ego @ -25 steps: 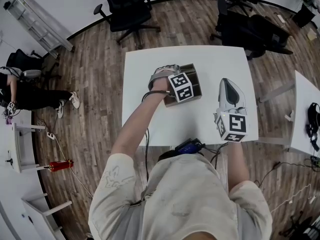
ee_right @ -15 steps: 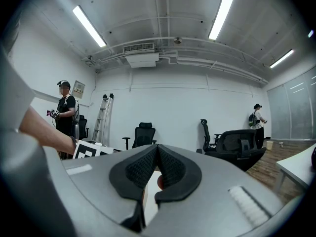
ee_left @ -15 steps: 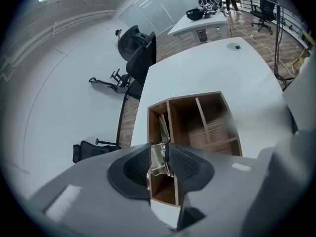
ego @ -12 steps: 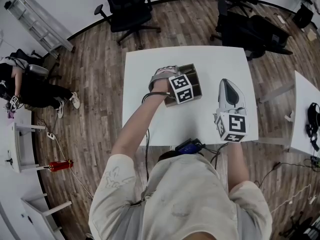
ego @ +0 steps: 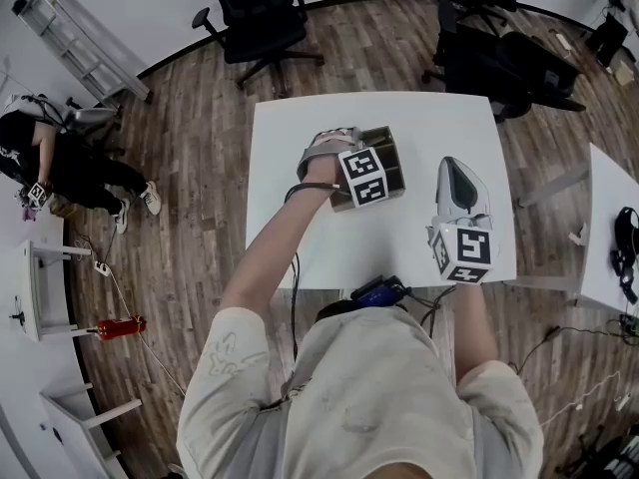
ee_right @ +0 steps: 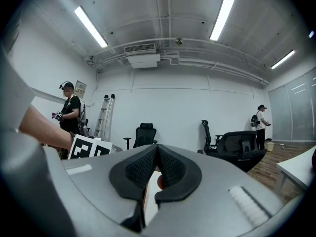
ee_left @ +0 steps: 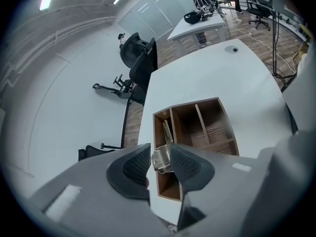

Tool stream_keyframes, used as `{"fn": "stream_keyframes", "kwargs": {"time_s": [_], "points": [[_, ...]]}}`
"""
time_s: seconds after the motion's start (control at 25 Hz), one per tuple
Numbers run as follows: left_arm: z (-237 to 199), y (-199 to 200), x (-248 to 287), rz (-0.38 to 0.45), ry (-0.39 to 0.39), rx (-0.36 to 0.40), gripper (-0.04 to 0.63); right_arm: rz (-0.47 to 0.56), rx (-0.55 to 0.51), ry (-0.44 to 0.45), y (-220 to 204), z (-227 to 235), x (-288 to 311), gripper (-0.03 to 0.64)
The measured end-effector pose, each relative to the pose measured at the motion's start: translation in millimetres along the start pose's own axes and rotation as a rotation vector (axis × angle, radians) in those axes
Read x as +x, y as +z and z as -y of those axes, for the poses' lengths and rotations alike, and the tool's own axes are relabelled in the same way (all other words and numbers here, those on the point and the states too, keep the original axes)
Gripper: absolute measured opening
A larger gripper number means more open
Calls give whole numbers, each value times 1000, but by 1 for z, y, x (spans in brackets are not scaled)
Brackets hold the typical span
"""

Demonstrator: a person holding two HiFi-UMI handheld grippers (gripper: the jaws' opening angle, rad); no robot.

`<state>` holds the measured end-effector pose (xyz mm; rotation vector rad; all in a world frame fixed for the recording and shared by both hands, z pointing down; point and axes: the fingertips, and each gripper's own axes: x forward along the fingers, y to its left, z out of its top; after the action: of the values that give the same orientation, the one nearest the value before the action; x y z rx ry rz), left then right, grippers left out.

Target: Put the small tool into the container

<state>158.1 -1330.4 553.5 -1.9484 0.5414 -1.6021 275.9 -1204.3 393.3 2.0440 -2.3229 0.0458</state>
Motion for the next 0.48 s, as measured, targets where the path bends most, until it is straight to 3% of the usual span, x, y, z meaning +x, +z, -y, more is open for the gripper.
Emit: {"fn": "stream_keyframes", "kwargs": {"time_s": [0.32,0.48], "points": [[-10,10,-38,38,36,34,137,4,-5,6,9,-7,0,5],[-15,7,-75,112,73,-10,130,6,-7,5,17,-22,-5,5]]}}
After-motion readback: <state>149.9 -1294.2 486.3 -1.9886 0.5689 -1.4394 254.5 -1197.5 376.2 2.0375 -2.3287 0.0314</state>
